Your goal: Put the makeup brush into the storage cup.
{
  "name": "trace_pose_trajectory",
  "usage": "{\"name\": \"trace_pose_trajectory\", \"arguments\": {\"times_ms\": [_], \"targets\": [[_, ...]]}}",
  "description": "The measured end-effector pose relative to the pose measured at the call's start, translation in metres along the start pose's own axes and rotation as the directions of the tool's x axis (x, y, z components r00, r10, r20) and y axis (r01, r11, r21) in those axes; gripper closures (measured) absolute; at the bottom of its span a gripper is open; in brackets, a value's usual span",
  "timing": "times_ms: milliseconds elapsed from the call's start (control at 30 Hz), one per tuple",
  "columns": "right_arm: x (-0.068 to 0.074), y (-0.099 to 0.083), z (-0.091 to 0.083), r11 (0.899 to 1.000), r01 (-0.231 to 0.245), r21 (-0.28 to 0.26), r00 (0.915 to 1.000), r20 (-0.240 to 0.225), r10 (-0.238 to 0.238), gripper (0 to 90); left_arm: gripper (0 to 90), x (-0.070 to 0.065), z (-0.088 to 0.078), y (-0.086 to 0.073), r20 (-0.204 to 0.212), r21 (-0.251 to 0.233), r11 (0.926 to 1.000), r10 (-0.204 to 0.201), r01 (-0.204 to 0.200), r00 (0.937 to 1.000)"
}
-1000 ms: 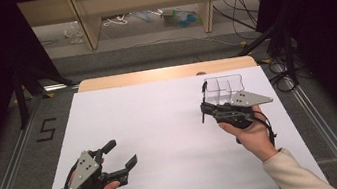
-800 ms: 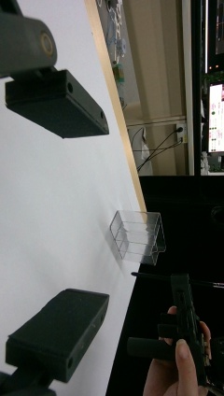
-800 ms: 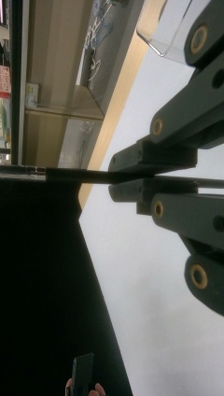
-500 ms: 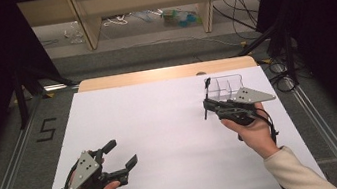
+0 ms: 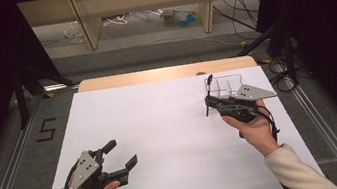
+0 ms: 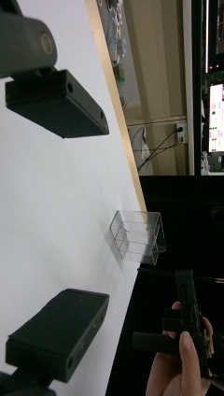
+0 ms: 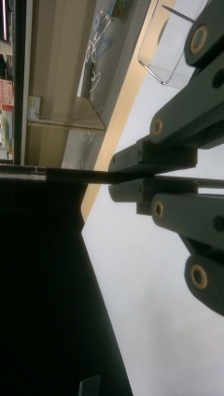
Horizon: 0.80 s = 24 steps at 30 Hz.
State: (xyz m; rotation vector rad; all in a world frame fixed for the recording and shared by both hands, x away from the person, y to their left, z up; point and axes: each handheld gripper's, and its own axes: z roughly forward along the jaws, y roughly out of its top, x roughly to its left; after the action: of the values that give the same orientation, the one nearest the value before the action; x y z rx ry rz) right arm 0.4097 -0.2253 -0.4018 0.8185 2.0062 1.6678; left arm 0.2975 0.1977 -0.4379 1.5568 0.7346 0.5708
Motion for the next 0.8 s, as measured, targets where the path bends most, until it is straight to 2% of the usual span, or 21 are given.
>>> {"name": "trace_pose_trajectory", "arguments": {"times_ms": [67, 100, 333, 367, 467, 667, 700, 733, 800], "targets": [[-0.0015, 0.0003, 0.0000, 1.000, 0.013, -0.001, 0.9999, 0.008, -0.013, 85.9, 15.6, 0.0000, 0.0000, 0.0000, 0.000, 0.000, 1.0000, 0.000, 0.000, 1.0000], [-0.0011, 0.0006, -0.0008, 1.000, 0.001, 0.018, 1.0000, 0.000, -0.001, 86.0, 15.6, 0.0000, 0.0000, 0.0000, 0.000, -0.001, 1.0000, 0.000, 0.000, 1.0000], [-0.0039, 0.0006, 0.0003, 1.000, 0.014, -0.008, 0.9998, 0.016, -0.014, 86.0, 15.6, 0.0000, 0.0000, 0.0000, 0.000, -0.001, 1.0000, 0.001, -0.001, 1.0000], [-0.0039, 0.0006, -0.0001, 1.000, 0.004, 0.002, 1.0000, 0.004, -0.004, 86.0, 15.6, 0.0000, 0.0000, -0.0001, 0.000, -0.002, 1.0000, 0.000, 0.000, 1.0000], [-0.0049, 0.0015, -0.0014, 1.000, -0.001, 0.024, 1.0000, 0.010, 0.000, 85.9, 15.6, 0.0001, 0.0001, -0.0002, 0.000, 0.000, 1.0000, 0.002, -0.002, 1.0000], [-0.0081, 0.0034, -0.0010, 1.000, 0.004, 0.011, 0.9998, 0.019, -0.004, 85.9, 15.6, 0.0005, 0.0000, -0.0001, -0.001, -0.001, 1.0000, 0.003, -0.003, 1.0000], [-0.0092, 0.0033, 0.0000, 1.000, 0.010, -0.008, 0.9997, 0.020, -0.010, 86.0, 15.6, 0.0005, 0.0001, -0.0003, -0.001, 0.000, 1.0000, 0.002, -0.002, 1.0000], [-0.0093, 0.0039, -0.0011, 1.000, 0.001, 0.019, 0.9999, 0.012, -0.001, 85.9, 15.6, 0.0004, 0.0002, -0.0004, 0.000, 0.002, 1.0000, 0.004, -0.004, 1.0000], [-0.0100, 0.0034, -0.0008, 1.000, -0.004, 0.014, 0.9998, 0.021, 0.004, 85.9, 15.6, -0.0001, 0.0003, -0.0004, 0.001, 0.002, 1.0000, -0.001, 0.001, 1.0000]]}}
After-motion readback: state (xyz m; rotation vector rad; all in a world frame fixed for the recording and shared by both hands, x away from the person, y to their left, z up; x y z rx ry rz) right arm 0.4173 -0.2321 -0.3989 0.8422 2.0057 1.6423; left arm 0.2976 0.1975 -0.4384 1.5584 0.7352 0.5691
